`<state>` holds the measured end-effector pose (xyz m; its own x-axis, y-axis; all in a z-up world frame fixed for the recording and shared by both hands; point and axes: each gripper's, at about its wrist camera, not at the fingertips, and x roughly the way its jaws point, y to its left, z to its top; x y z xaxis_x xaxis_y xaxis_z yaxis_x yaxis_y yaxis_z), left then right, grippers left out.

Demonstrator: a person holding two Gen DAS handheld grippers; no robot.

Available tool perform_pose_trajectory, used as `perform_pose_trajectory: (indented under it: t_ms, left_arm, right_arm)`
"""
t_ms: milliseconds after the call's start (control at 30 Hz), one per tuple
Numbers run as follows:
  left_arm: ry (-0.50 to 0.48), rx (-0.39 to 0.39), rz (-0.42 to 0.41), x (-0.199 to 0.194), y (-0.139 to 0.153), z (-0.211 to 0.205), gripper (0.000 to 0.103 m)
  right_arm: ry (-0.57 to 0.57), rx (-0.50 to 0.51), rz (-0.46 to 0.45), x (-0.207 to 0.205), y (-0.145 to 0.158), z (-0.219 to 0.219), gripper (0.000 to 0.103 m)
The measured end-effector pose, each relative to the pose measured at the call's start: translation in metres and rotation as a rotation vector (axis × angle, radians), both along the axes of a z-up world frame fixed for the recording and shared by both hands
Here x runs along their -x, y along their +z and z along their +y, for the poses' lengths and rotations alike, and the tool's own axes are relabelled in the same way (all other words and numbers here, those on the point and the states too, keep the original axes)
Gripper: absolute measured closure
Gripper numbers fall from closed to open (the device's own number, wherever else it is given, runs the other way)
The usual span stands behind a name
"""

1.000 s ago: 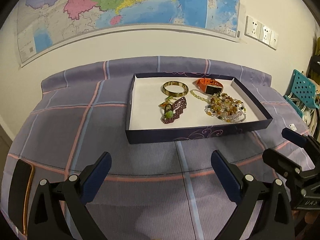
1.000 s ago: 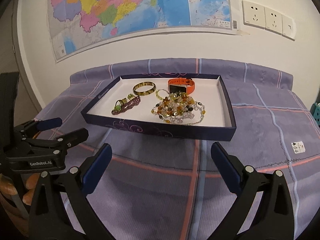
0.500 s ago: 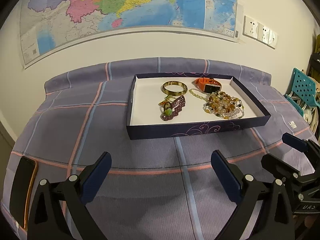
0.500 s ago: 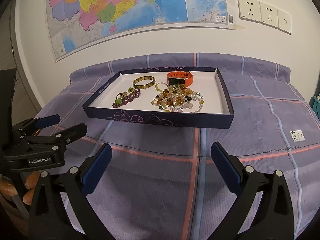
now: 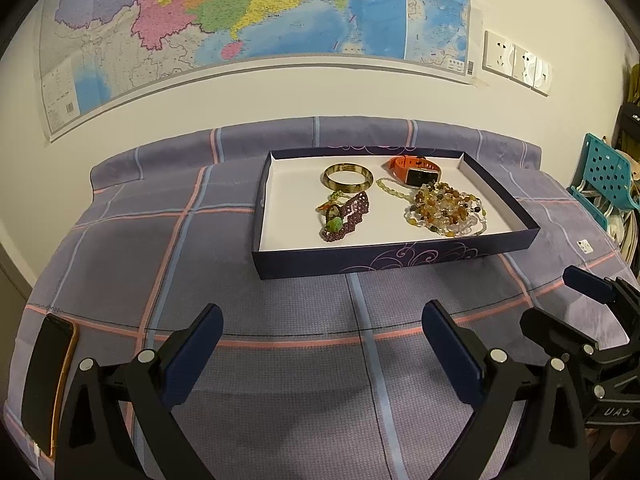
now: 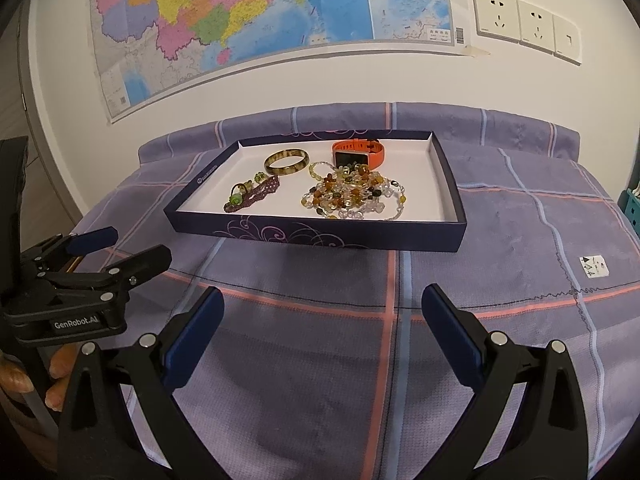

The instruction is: Organize jewelry

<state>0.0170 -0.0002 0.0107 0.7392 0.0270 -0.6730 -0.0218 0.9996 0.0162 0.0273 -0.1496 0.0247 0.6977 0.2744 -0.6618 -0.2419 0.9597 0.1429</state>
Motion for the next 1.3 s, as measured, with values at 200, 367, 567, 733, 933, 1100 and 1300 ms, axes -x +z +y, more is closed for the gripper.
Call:
perform_pose_trajectory:
  t_ms: [200, 367, 567, 733, 933, 1100, 1300]
  left_arm:
    - [-0.007, -0.003, 0.0, -0.0002, -0.0002, -0.002, 0.007]
    - [-0.008, -0.008, 0.006, -0.0012, -0.0013, -0.0027, 0.007]
    - [-0.005, -0.008, 0.006, -0.0016, -0.0014, -0.0022, 0.007]
    - [-0.004, -0.005, 0.008, -0.0017, -0.0015, -0.0015, 0.007]
    - [-0.004, -0.005, 0.004, -0.0018, -0.0008, -0.0005, 0.007]
    - [-0.002, -0.004, 0.007, -0.0026, -0.0011, 0.0, 0.007]
    - [-0.003, -0.006, 0.009, -0.0026, -0.0018, -0.0007, 0.007]
  right_arm:
    - [0.005, -0.001, 0.002, -0.0011, -0.0007, 0.0002, 0.005]
    - [0.004, -0.003, 0.006, -0.0022, -0.0015, -0.0002, 0.005]
    - [0.008, -0.006, 0.009, -0.0031, -0.0019, -0.0002, 0.006]
    - [0.01, -0.002, 0.01, -0.0036, -0.0027, 0.0016, 0.005]
    - [0.012, -0.006, 0.013, -0.003, -0.003, 0.0017, 0.005]
    - [0.017, -0.005, 0.018, -0.0041, -0.0043, 0.0024, 0.005]
    - [0.017, -0.005, 0.02, -0.0049, -0.0044, 0.0029, 0.006]
